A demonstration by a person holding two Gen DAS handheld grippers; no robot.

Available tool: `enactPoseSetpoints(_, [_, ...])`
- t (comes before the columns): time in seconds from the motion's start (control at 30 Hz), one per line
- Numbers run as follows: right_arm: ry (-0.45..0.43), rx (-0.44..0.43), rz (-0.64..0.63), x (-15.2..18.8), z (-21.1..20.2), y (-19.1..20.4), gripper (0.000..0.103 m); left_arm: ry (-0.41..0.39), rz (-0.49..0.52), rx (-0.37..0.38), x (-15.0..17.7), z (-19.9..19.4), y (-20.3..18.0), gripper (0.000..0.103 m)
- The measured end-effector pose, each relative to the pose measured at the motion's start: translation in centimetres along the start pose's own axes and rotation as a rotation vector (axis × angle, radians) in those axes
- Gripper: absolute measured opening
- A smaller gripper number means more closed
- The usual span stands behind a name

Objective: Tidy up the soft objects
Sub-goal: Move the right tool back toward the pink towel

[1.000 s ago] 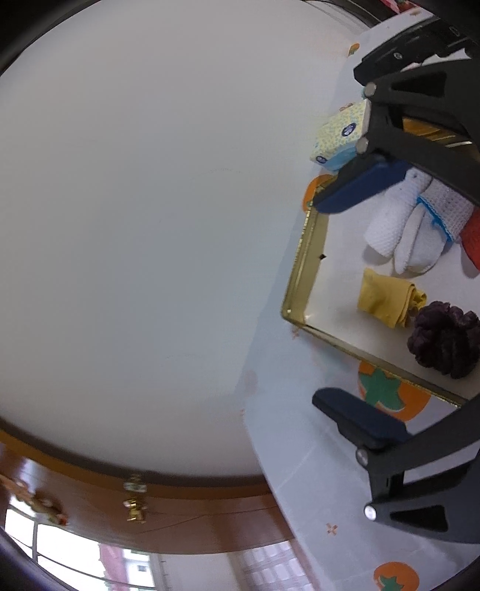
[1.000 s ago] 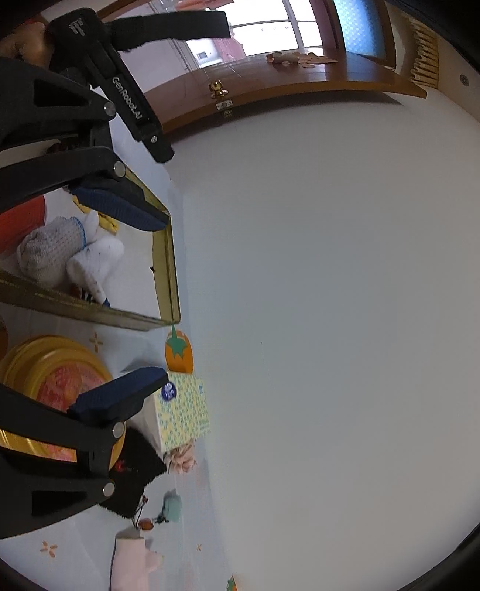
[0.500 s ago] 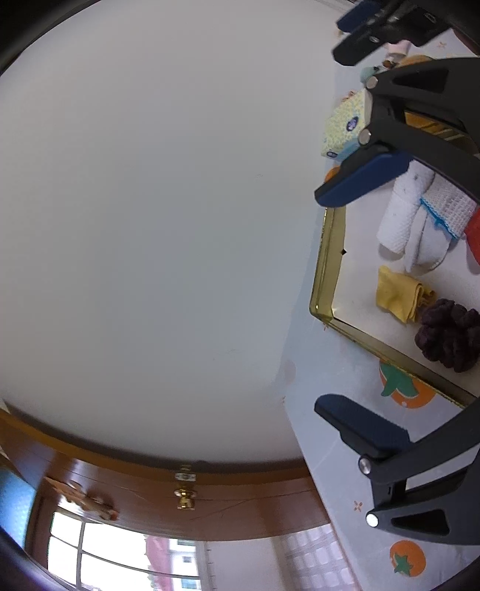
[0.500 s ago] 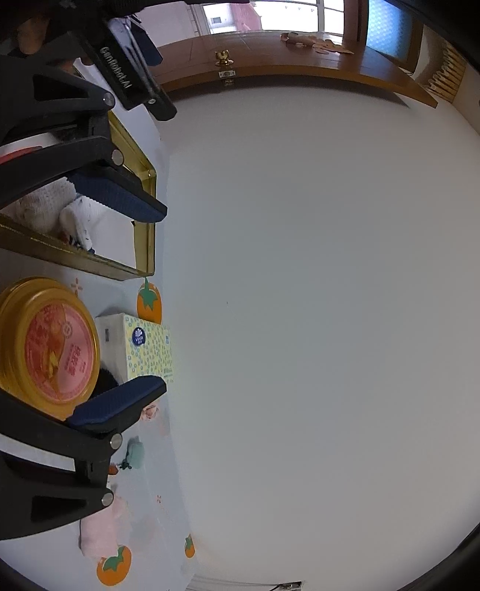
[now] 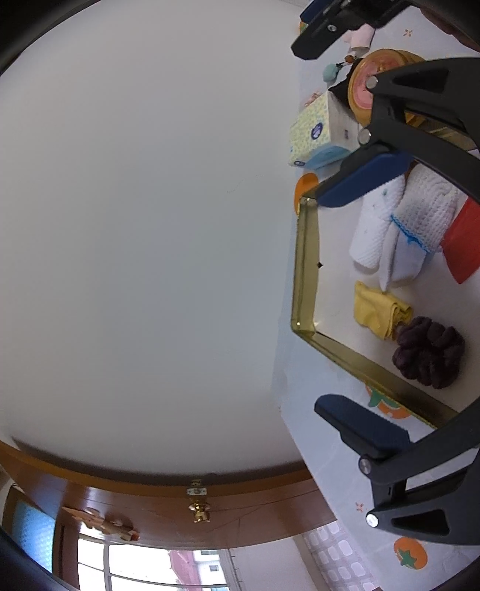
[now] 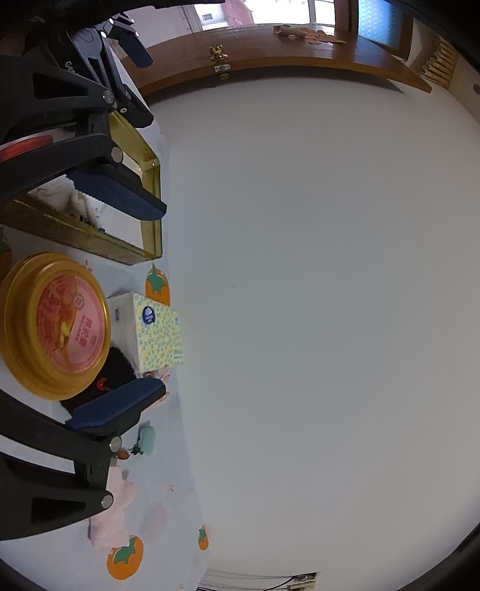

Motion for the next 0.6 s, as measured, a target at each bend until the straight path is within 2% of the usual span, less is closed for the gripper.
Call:
enactPoseSetpoints(0.17, [0.010, -0.003, 0.014, 0.2, -0.4, -0.8, 0.089, 0.003, 0.017, -0.004, 0.3, -0.4, -0.7, 0.103])
enactPoseSetpoints(0.6, [0.008, 0.037, 0.013, 0.3, -2.0, -4.4, 0.089, 0.018, 0.036, 0.043, 1.0, -1.5, -2.6, 0.103])
Point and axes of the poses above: each gripper's, at about its wrist camera, not at the fingertips, and z roughly the way its jaws point, y to its left, x to its underside, the point moved 1 cm from there along z, roughly the way its jaws point, and after that the axes turned 9 degrees about -z, right-handed, at the moved point
